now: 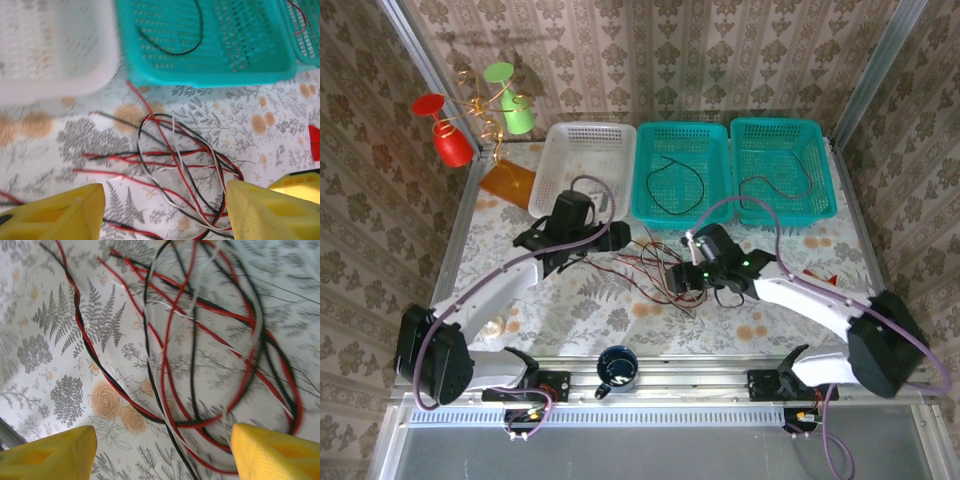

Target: Untangle the cables

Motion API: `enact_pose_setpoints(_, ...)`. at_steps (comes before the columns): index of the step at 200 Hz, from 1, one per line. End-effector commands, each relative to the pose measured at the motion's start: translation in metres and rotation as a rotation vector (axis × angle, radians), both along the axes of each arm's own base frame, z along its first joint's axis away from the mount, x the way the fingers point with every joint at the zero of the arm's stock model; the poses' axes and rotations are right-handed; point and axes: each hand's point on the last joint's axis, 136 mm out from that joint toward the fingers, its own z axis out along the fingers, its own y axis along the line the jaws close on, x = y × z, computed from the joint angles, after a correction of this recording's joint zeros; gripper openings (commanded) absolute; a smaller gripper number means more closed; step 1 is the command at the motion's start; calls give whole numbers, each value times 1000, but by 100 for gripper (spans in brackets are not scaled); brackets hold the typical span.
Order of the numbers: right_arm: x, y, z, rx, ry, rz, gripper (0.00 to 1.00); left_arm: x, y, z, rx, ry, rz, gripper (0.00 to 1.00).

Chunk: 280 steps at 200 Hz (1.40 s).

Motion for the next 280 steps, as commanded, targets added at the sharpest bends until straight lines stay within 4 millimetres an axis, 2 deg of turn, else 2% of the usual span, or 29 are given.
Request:
enact_pose_setpoints(1,17,44,14,36,-84,138,71,-3,9,12,-116,20,71,65)
enact_pose_setpoints(31,10,89,2,13,-37,288,68,-10,30,3,-140,49,132,65)
enact_pose_setpoints(48,14,101,-9,-22,-33,307,65,-17,34,-2,-192,74,150,65)
enact_pose_setpoints(53,15,104,-11,-28,-32,310,64,-13,44,-4,-206,77,190,65)
enact_pose_setpoints(81,21,113,-22,-50,-31,332,59,-16,59,-12,-230,83,242,64)
enact_pose_setpoints(120,12,127,-43,-32,20,391,54,-21,72,-10,-240,85,259,64)
enact_pose_setpoints(143,13,133,-57,-49,41,405,51,-24,80,-10,-236,86,272,64)
enact_pose_setpoints(176,16,135,-67,-59,31,419,39,-29,85,-8,-240,83,277,64)
enact_pose_setpoints(187,16,134,-68,-65,26,434,30,-30,86,-6,-239,78,275,64)
enact_pose_setpoints(204,15,133,-62,-70,6,450,12,-31,88,-1,-237,69,276,64)
enact_pose_setpoints(209,15,133,-61,-70,4,451,0,-31,89,1,-236,66,278,64)
enact_pose_setpoints(244,9,131,-29,-22,-58,494,0,-35,91,28,-221,41,264,64)
enact_pose_setpoints(280,13,115,20,67,-219,443,0,-31,93,82,-209,-70,238,64)
